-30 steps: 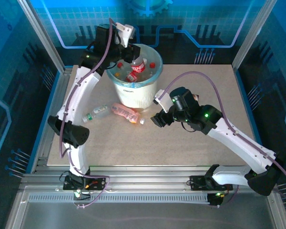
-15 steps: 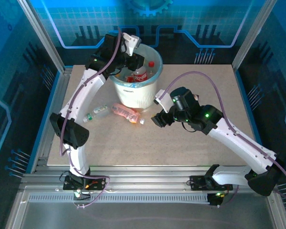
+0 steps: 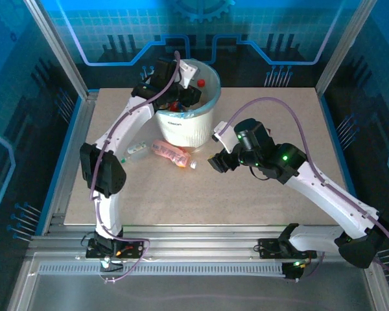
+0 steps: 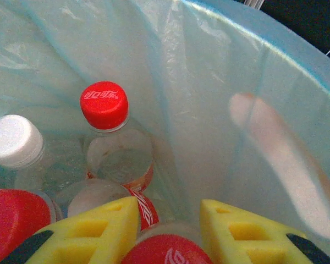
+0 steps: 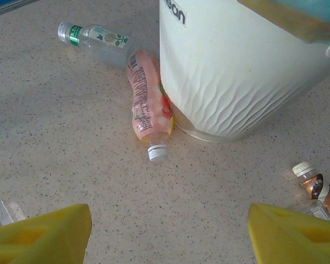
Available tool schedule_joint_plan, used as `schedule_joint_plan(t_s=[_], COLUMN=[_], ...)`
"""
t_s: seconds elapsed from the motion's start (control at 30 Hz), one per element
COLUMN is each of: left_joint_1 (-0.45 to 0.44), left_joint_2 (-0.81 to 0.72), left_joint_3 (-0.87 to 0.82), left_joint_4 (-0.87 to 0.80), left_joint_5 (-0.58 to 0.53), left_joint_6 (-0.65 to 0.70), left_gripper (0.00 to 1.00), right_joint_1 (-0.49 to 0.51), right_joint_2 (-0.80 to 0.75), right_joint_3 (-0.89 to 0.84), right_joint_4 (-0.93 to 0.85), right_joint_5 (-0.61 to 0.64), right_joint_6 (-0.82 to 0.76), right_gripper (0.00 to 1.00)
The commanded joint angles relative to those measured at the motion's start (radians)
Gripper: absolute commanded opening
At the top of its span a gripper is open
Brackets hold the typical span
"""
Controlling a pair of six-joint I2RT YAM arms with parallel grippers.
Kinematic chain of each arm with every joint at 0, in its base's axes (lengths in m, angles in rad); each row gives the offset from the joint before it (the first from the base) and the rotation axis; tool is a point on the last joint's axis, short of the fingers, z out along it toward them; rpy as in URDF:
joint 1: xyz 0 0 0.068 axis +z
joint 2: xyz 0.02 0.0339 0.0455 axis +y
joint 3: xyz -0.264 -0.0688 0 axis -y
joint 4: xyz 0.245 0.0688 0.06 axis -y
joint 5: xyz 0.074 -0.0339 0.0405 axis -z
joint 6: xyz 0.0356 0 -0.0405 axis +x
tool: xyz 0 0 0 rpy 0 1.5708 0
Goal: Put the plastic bottles in the bin
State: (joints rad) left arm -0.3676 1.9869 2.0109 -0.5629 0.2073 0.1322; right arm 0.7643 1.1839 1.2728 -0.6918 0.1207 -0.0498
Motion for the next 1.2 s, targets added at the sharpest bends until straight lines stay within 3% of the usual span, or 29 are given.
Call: schedule_joint_plan(t_s=[0.0, 0.2, 0.27, 0.33, 0.53, 0.67, 0.83, 0.97, 1.17], left_joint_1=[-0.001, 0.011, 0.016, 0.016, 0.016, 0.017, 0.017, 0.022, 0.057], left_joint_2=[0.054, 0.072, 0.062, 0.046, -0.067, -0.120, -0.094, -0.081, -0.125], left_joint_3=[-0.029, 0.030, 0.068, 0.111, 0.139, 0.098, 0.086, 0.071, 0.050], left_joint_4=[-0.052, -0.073, -0.085, -0.098, -0.047, 0.004, -0.028, -0.056, -0.007], left_joint_5=[-0.019, 0.015, 0.037, 0.068, 0.105, 0.113, 0.062, 0.002, 0.024], left_joint_6=[0.043, -0.002, -0.028, -0.053, -0.126, -0.148, -0.134, -0.138, -0.232], left_gripper=[0.00, 0.03, 0.28, 0.46, 0.54, 0.49, 0.28, 0.19, 0.04], right_joint_1=[-0.012, -0.016, -0.017, -0.017, -0.018, -0.018, -0.019, -0.020, -0.019], right_joint_2=[-0.002, 0.003, 0.000, -0.007, -0.043, -0.052, -0.049, -0.040, -0.037], right_joint_3=[-0.001, 0.009, 0.018, 0.026, 0.019, 0.004, -0.004, 0.000, -0.001], right_joint_4=[-0.015, -0.026, -0.033, -0.038, -0.025, -0.022, -0.020, -0.029, -0.038], right_joint_5=[0.009, 0.009, 0.009, 0.007, 0.007, 0.006, 0.006, 0.000, -0.004], right_joint_6=[-0.002, -0.004, 0.000, 0.006, 0.024, 0.032, 0.034, 0.034, 0.033], right_gripper=[0.76, 0.76, 0.76, 0.76, 0.76, 0.76, 0.76, 0.75, 0.75])
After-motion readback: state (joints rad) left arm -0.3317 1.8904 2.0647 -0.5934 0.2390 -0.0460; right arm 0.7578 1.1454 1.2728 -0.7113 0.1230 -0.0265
